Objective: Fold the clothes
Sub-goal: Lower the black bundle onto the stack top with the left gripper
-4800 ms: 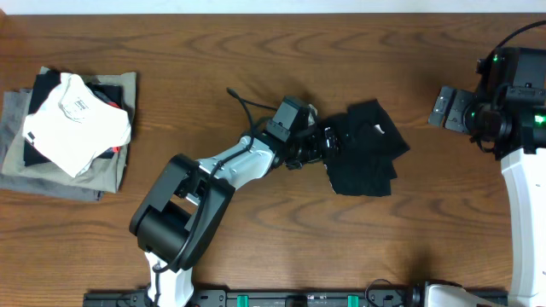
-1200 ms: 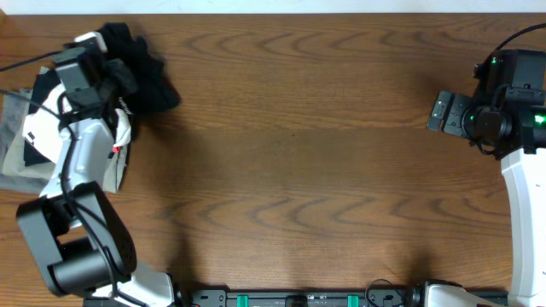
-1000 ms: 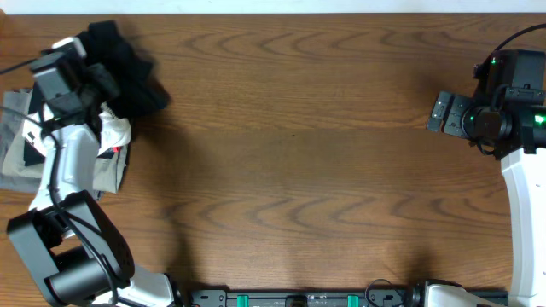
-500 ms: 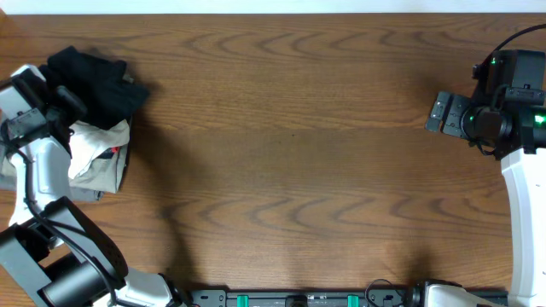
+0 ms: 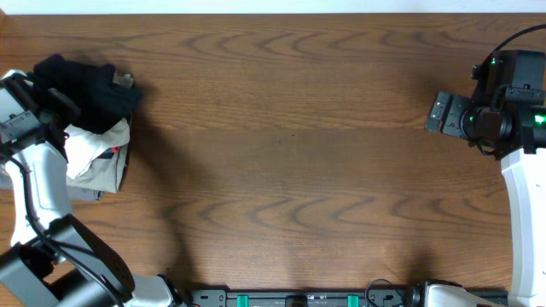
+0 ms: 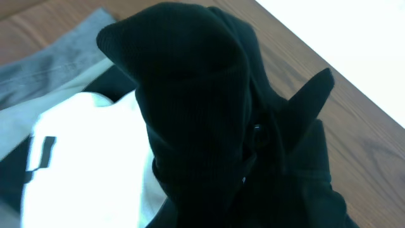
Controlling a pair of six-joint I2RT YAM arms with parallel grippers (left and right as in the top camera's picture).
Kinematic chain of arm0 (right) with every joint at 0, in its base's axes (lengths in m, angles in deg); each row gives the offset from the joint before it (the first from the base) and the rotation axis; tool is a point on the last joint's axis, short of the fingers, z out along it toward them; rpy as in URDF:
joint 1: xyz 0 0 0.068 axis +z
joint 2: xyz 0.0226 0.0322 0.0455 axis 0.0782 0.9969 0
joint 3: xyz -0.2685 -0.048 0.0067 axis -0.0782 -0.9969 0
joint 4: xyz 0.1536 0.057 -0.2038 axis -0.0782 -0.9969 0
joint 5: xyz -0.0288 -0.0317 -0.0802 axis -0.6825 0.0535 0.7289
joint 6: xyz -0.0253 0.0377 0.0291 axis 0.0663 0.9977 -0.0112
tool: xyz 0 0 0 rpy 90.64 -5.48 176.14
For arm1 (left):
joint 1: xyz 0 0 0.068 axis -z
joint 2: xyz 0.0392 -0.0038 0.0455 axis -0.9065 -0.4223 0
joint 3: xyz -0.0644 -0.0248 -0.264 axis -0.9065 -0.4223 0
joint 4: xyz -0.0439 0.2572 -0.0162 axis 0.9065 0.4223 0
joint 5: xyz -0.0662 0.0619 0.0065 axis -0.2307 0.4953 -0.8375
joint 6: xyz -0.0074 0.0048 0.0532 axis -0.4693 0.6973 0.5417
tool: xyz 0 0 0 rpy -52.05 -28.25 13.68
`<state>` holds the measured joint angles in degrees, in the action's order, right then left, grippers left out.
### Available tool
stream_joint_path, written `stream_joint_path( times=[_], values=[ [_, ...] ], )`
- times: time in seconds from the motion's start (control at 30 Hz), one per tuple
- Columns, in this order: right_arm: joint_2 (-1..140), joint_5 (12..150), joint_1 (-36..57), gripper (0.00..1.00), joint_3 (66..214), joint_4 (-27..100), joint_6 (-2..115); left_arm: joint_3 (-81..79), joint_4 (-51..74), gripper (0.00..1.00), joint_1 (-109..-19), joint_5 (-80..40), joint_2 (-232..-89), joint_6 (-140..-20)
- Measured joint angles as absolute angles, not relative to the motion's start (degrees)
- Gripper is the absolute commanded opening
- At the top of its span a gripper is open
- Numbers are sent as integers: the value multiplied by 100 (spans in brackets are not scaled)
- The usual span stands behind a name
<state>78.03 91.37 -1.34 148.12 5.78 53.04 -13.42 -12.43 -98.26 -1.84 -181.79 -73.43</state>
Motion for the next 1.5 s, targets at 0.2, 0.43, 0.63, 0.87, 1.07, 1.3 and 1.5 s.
stream_joint_path(
  times=[0.2, 0.43, 0.63, 0.87, 1.07, 1.3, 1.5],
  values=[
    [7803, 9137, -134, 99, 14812, 576, 5304, -1340, -1016, 6, -9841, 21, -18081, -7459],
    [7803, 9137, -134, 99, 14812, 567, 5304, -1340, -887, 7, -9955, 69, -18081, -7549],
    [7803, 9137, -134, 99, 14812, 563, 5304, -1340, -533, 15, -10178, 155, -18081, -7625],
    [7803, 9137, -134, 99, 14812, 547, 5304, -1340, -395, 16, -10272, 194, -18103, -7804],
    [7803, 9137, -134, 99, 14812, 464, 5304, -1340, -389, 48, -10280, 231, -18312, -7855],
    [7803, 9137, -134, 99, 14812, 440, 5304, -1340, -369, 93, -10361, 356, -18354, -7883],
    [7803, 9137, -134, 99, 14812, 425, 5304, -1340, -175, 95, -10398, 369, -18323, -7881]
  ],
)
